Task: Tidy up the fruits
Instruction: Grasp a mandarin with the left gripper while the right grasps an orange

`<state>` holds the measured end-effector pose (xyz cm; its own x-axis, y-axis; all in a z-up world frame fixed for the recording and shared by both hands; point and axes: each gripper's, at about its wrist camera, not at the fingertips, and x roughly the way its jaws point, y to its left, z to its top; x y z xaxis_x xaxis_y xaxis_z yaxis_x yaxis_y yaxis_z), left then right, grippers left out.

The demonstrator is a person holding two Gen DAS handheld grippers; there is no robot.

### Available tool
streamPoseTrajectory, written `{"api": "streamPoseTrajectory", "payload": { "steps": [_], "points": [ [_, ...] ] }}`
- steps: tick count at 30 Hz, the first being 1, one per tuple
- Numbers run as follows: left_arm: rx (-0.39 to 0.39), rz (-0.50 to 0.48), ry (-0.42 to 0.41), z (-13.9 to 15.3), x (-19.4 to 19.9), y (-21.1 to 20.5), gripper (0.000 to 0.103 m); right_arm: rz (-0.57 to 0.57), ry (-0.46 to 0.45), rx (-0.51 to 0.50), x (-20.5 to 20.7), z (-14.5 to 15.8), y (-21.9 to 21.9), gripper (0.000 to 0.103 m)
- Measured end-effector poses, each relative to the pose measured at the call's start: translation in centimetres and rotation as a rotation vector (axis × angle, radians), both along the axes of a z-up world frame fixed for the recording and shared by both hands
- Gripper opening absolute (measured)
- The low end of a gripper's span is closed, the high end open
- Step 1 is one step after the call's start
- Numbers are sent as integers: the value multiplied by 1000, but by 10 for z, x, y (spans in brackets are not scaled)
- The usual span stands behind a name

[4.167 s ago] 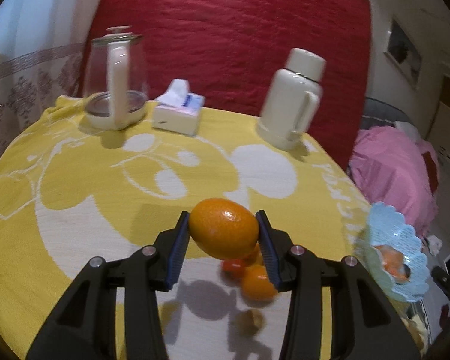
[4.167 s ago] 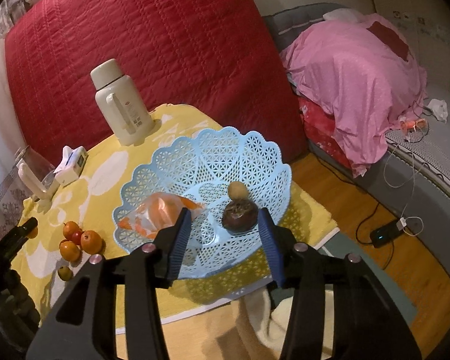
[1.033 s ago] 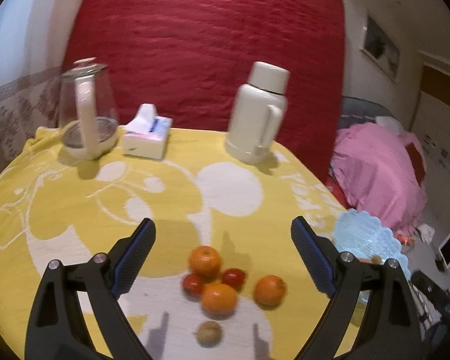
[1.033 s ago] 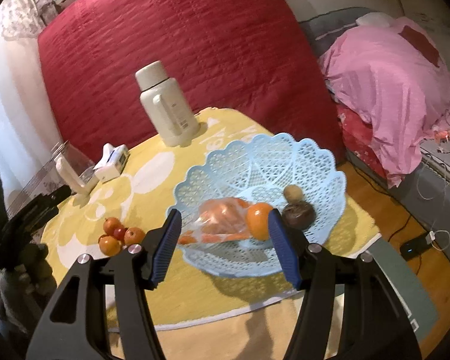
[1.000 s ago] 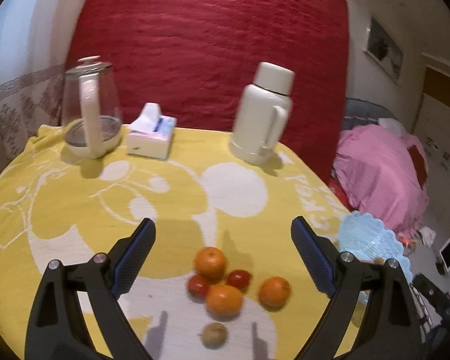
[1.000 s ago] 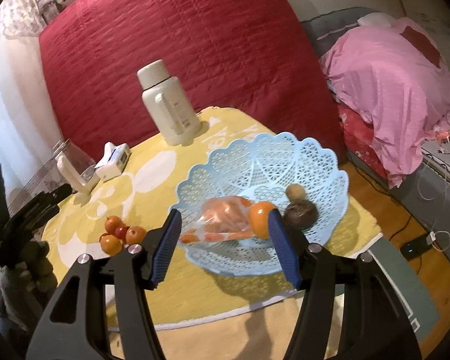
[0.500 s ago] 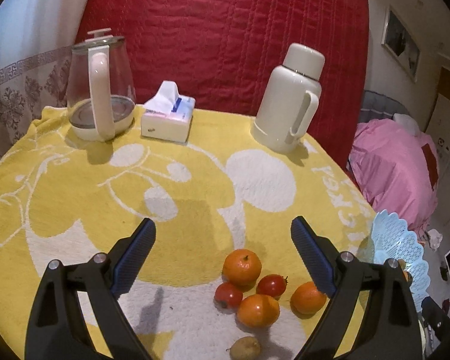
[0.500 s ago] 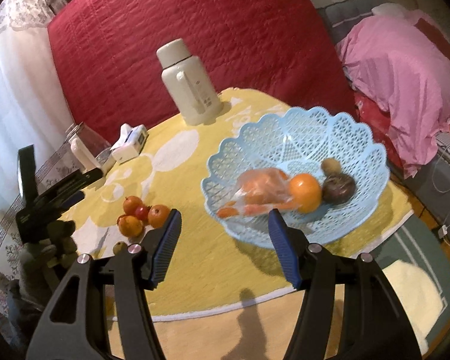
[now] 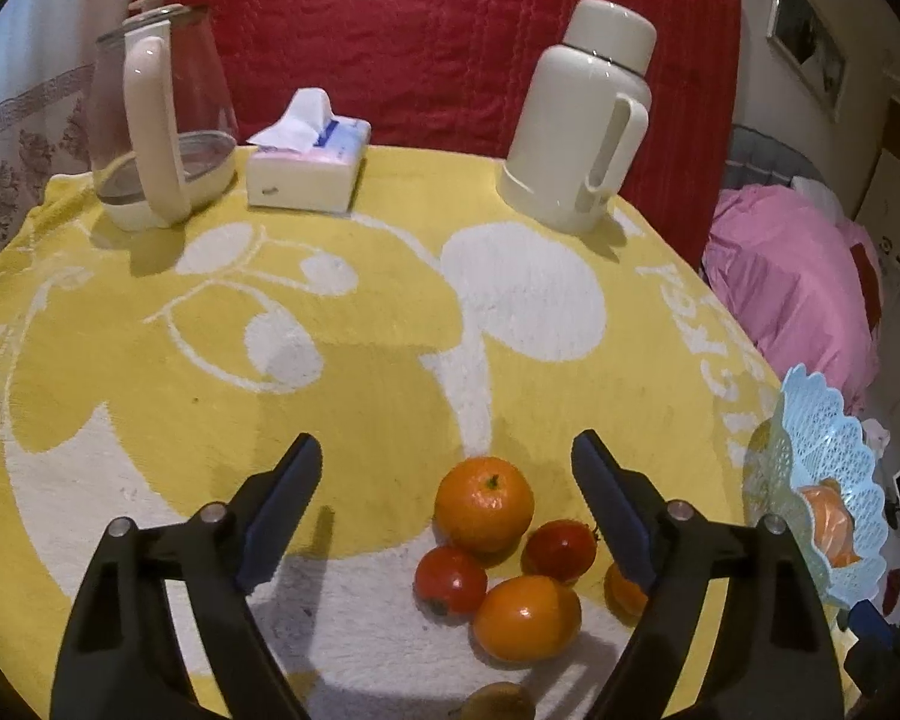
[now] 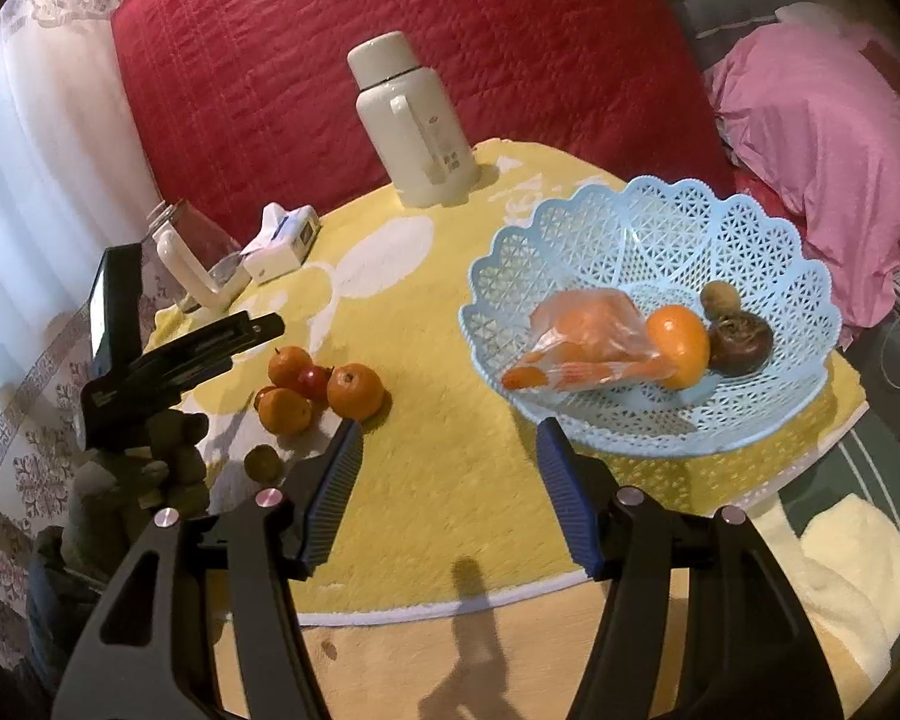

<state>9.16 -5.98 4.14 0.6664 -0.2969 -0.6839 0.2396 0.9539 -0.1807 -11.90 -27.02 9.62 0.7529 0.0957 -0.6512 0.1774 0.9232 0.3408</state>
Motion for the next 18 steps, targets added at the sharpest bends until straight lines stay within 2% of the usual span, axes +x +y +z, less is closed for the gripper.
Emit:
{"api": "streamPoseTrajectory", "payload": {
  "steps": [4, 6, 9, 13, 16, 18],
  "points": [
    [-16, -41, 36, -9, 6, -5, 77, 16, 7, -3, 3, -2, 6, 62],
    [-37, -45, 73, -16, 11, -4, 67, 27, 12, -8, 4, -3, 11, 62],
    [-38, -43, 96, -24, 15, -3, 60, 38, 22, -8, 5, -6, 14, 62],
    [-55, -58, 96, -26, 15, -3, 55, 51, 34, -8, 10, -9, 19, 62],
    [-60, -79, 91, -26, 13, -6, 48, 67, 41, -14, 13, -10, 24, 62],
    [-70, -95, 77, -25, 10, -7, 40, 75, 46, -18, 16, -11, 28, 62]
  ]
}}
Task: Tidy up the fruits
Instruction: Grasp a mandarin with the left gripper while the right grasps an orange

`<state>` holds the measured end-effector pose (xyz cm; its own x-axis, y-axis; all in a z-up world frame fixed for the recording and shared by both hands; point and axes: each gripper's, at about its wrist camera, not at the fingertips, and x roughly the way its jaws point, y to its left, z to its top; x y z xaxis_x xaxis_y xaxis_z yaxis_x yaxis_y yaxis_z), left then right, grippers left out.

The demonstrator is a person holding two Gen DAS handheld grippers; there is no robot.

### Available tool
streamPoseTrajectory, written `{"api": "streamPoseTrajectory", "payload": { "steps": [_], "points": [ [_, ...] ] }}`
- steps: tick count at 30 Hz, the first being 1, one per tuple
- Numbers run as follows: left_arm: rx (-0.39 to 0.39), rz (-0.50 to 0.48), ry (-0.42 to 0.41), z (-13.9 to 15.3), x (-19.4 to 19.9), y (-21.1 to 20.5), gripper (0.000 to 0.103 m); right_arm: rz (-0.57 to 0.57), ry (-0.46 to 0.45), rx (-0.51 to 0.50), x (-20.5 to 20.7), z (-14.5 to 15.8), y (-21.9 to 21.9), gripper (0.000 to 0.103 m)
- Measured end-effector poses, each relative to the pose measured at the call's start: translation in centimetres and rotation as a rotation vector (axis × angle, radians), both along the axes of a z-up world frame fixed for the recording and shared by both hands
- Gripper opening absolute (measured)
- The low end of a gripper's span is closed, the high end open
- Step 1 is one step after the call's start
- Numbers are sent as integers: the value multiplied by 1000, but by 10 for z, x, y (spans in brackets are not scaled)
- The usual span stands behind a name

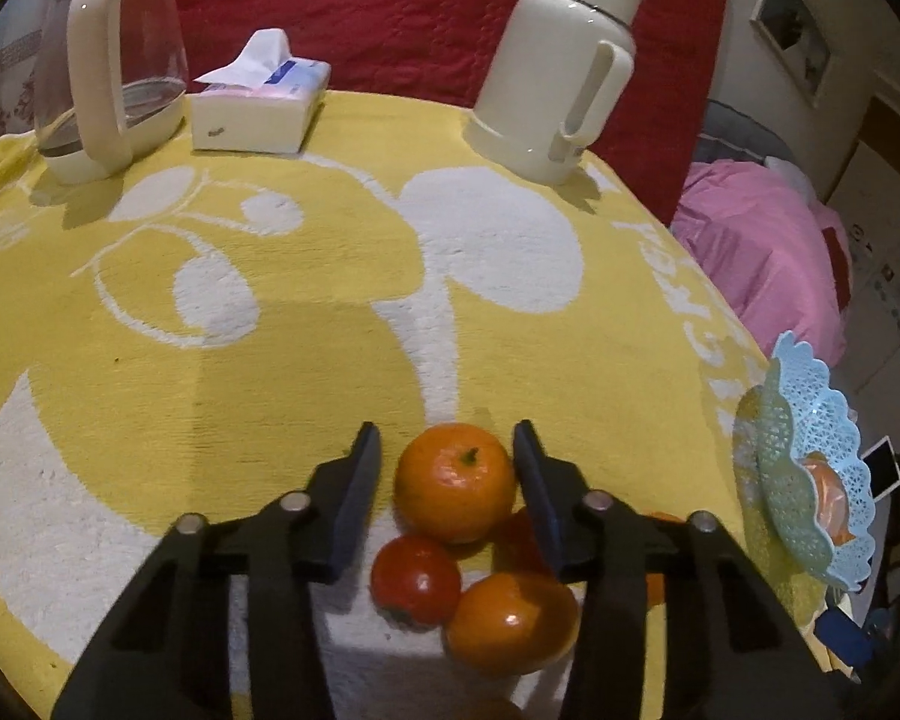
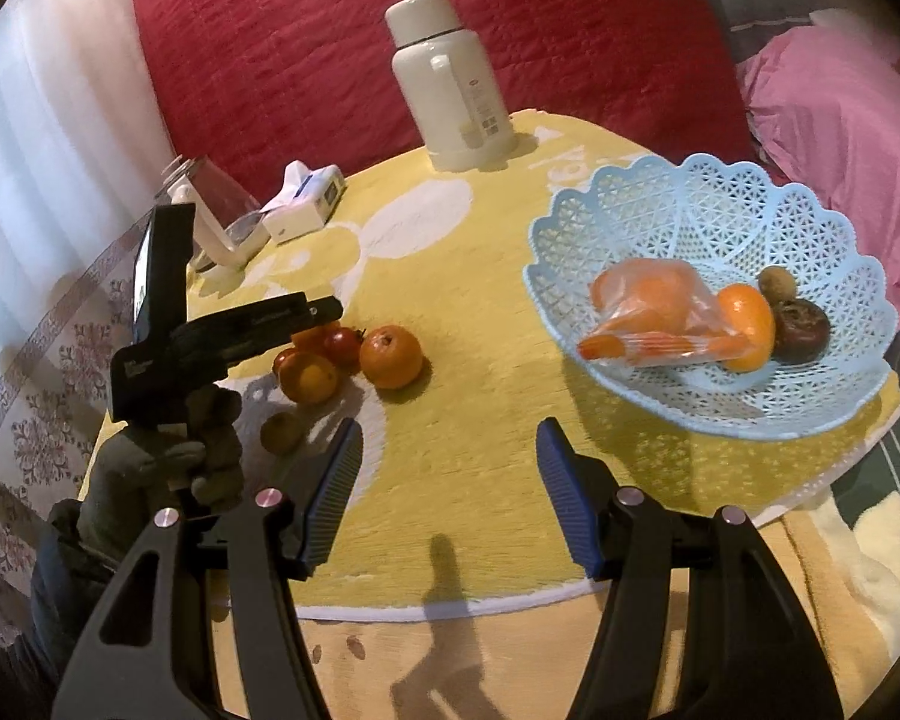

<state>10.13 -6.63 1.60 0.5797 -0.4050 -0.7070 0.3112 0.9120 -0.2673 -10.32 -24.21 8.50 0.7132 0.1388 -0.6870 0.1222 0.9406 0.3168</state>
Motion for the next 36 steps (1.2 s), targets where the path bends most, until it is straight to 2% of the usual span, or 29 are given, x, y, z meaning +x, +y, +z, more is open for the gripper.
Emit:
{"api": "streamPoseTrajectory", "payload": {
  "steps": [8, 12, 19, 25, 36],
  "points": [
    [-59, 36, -31, 11, -6, 15, 39, 35, 13, -18, 16, -1, 15, 62],
    [-71, 88, -91, 27, -15, 27, 39, 60, 15, -37, 27, -1, 25, 62],
    [-61, 149, -176, 45, -26, 40, 39, 97, 47, -74, 55, -10, 42, 62],
    [-56, 172, -209, 51, -30, 45, 39, 107, 72, -109, 82, -20, 47, 62],
    [-65, 178, -211, 51, -31, 46, 39, 111, 142, -116, 121, -43, 47, 48]
  ]
}}
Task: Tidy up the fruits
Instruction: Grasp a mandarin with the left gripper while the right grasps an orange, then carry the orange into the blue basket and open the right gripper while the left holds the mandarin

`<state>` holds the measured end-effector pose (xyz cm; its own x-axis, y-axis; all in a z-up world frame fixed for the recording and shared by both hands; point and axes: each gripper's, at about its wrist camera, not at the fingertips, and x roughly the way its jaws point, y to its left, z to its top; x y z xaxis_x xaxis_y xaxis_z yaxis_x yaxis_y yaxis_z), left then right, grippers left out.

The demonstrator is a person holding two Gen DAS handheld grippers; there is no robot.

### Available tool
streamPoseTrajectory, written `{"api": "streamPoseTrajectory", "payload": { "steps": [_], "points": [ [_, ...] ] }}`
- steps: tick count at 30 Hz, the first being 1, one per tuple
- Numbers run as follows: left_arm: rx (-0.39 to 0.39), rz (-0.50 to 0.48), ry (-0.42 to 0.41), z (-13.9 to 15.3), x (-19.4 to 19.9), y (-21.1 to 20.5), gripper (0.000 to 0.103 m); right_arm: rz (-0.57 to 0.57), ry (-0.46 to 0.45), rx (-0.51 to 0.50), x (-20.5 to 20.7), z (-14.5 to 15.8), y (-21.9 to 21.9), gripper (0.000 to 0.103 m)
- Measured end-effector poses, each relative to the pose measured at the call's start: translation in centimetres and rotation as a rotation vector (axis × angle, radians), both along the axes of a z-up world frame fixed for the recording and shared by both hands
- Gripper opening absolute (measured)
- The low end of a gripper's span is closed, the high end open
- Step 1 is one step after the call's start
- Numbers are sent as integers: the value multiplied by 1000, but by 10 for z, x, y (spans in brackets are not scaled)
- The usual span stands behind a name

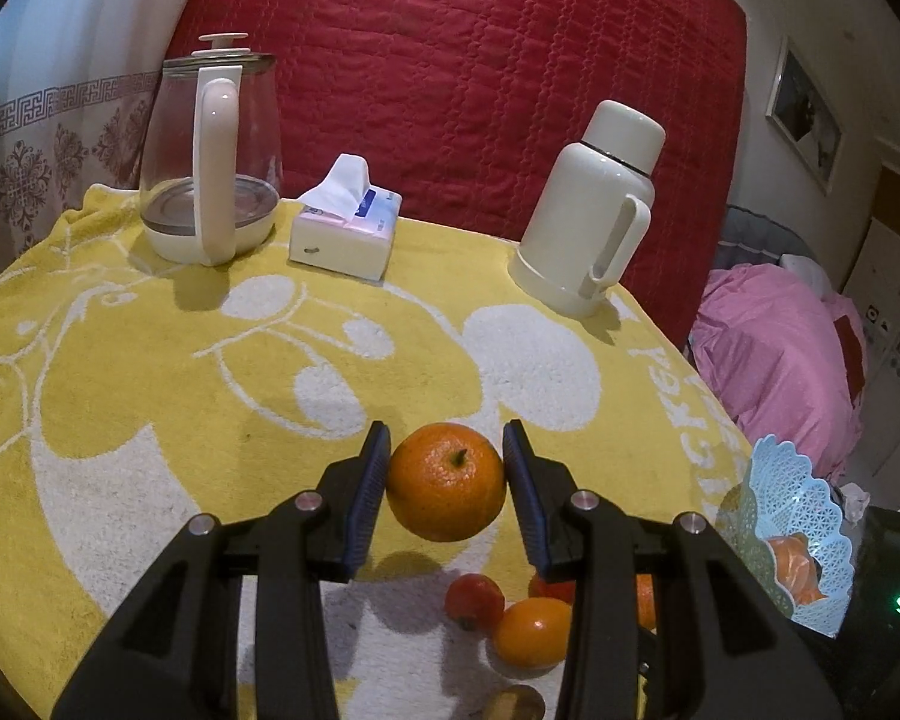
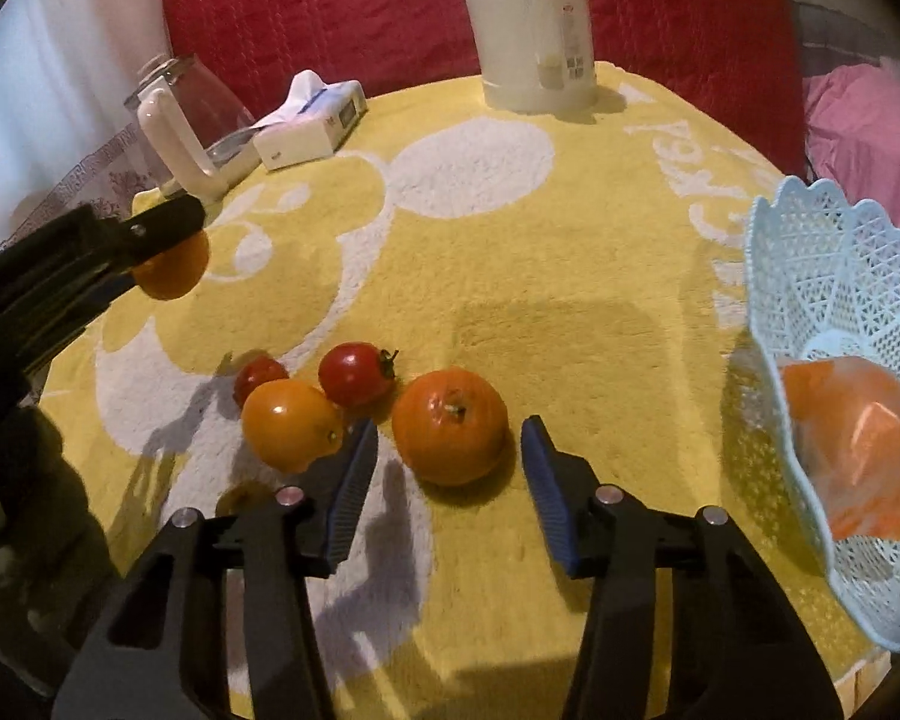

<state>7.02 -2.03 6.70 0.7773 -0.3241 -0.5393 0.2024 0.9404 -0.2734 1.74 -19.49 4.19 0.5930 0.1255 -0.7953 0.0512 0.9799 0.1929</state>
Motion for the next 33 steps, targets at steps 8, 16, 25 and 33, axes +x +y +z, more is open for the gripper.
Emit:
{"api": "streamPoseTrajectory", "payload": {
  "steps": [8, 16, 25, 33],
  "points": [
    [-8, 1, 3, 0, 0, 1, 39, 4, 7, -21, 4, -4, 4, 41],
    [-11, 3, 2, 0, 0, 1, 39, 11, -5, -6, -7, 4, 6, 41],
    [-11, 0, -2, 0, -1, 0, 39, -11, -93, 24, -29, 43, -4, 41],
    [-8, -9, -5, 1, -4, -3, 39, -108, -176, 37, -56, 76, -40, 41]
  ]
}}
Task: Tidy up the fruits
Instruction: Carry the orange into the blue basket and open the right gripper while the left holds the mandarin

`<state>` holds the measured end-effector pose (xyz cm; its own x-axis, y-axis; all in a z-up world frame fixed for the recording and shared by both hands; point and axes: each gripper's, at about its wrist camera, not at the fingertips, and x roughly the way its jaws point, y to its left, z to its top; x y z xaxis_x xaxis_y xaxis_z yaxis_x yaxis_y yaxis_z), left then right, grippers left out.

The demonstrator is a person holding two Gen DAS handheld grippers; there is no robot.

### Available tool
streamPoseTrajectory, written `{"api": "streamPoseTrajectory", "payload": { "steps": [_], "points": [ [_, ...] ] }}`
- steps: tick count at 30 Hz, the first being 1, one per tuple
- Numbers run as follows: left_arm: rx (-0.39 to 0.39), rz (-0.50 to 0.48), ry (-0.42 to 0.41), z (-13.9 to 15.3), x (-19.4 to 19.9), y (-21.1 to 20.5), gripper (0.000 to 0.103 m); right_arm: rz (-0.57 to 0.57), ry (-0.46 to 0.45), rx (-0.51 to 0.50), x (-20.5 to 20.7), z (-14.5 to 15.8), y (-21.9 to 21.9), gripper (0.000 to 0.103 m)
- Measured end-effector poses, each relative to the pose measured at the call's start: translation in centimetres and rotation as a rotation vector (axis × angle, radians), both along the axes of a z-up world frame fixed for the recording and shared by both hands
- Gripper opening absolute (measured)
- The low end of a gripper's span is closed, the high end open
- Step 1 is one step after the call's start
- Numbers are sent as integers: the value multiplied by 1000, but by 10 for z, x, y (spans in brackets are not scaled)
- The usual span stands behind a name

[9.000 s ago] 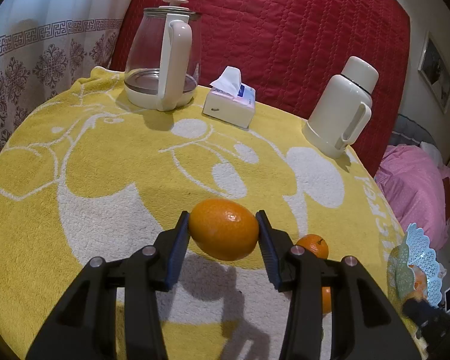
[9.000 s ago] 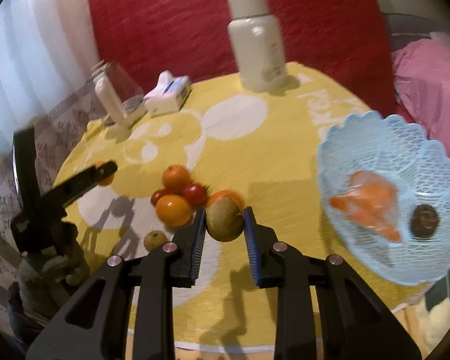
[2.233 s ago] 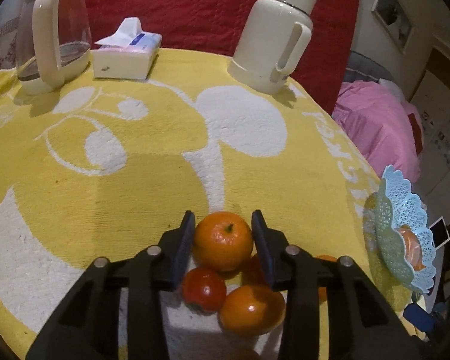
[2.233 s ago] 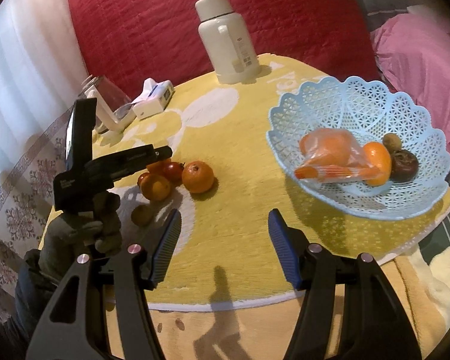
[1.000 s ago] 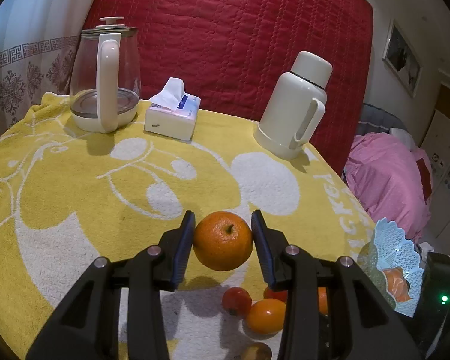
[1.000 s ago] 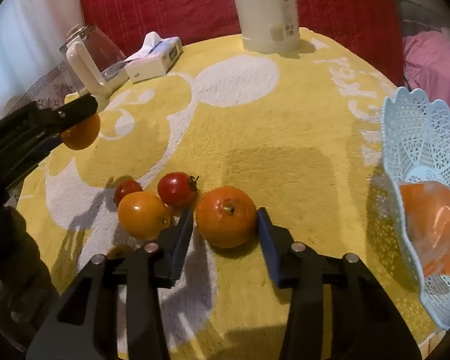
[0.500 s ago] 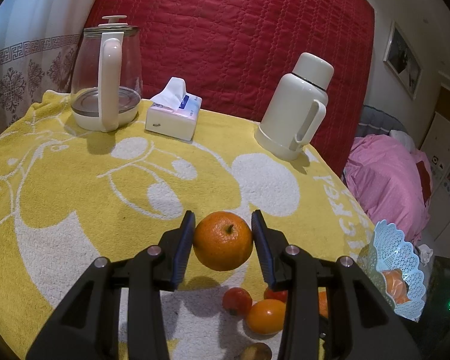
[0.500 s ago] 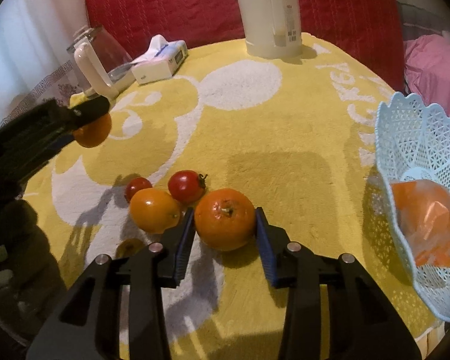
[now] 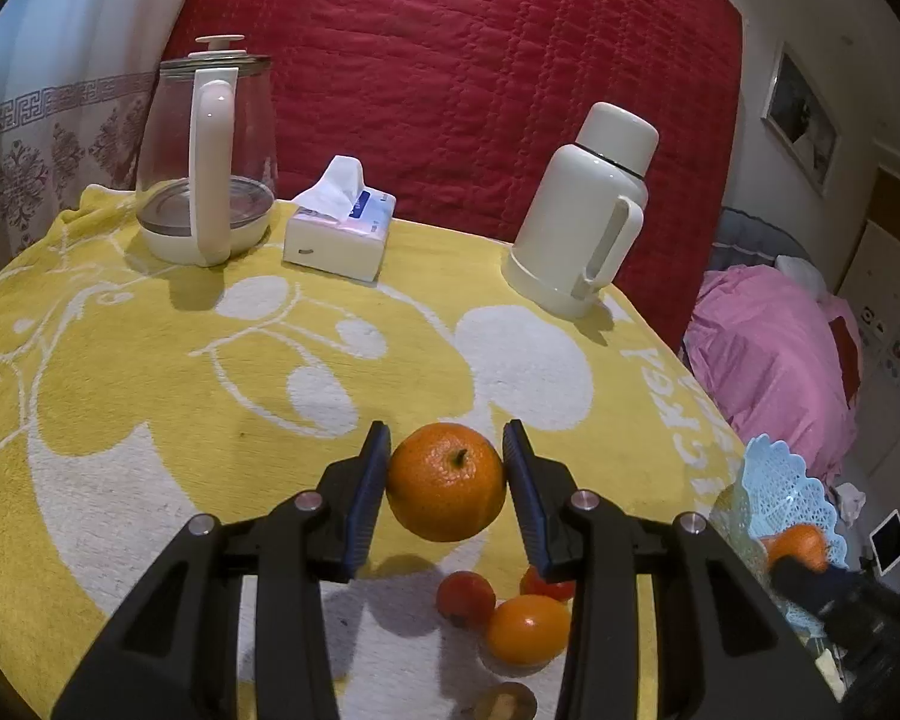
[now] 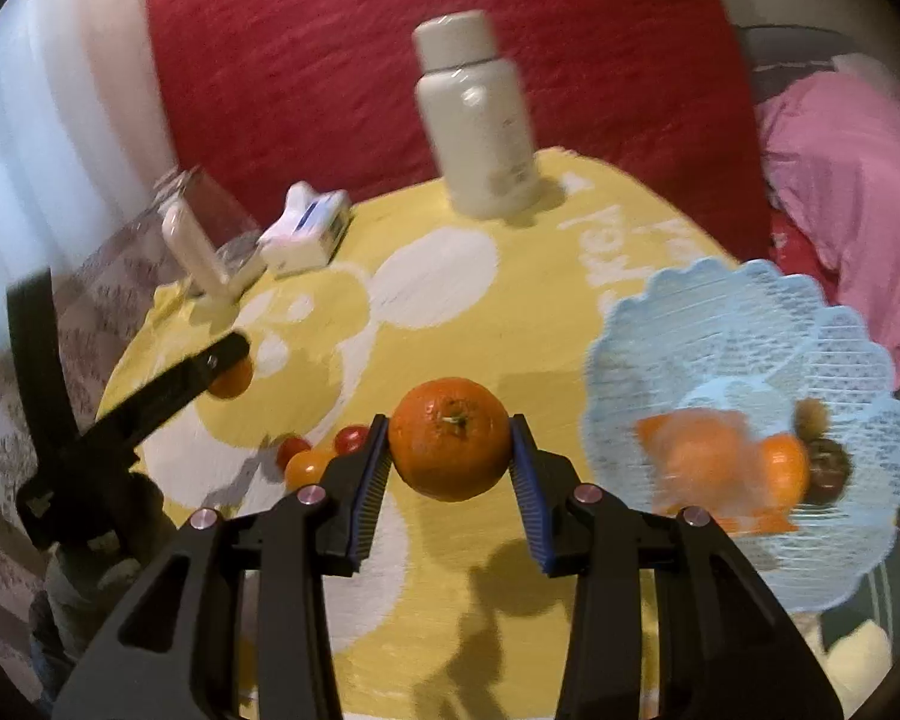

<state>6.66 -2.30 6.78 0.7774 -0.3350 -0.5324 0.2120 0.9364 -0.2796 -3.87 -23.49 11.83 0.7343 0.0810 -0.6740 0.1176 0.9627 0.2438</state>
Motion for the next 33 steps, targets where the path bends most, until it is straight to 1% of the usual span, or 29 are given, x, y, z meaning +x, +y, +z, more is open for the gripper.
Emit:
{"api": "streamPoseTrajectory", "payload": {
  "steps": [6, 15, 20, 28, 33],
  "points": [
    [2, -4, -3, 0, 0, -1, 39, -89, -23, -9, -25, 11, -35, 41],
    [6, -14, -8, 1, -3, -5, 39, -216, 11, -22, -54, 0, -82, 41],
    [9, -17, -10, 2, -4, -6, 39, -246, 38, -23, -59, -10, -91, 41],
    [10, -18, -12, 2, -4, -6, 39, -256, 75, -22, -62, -24, -93, 41],
    [11, -18, -13, 2, -5, -7, 39, -257, 78, -21, -62, -26, -94, 41]
  ]
}}
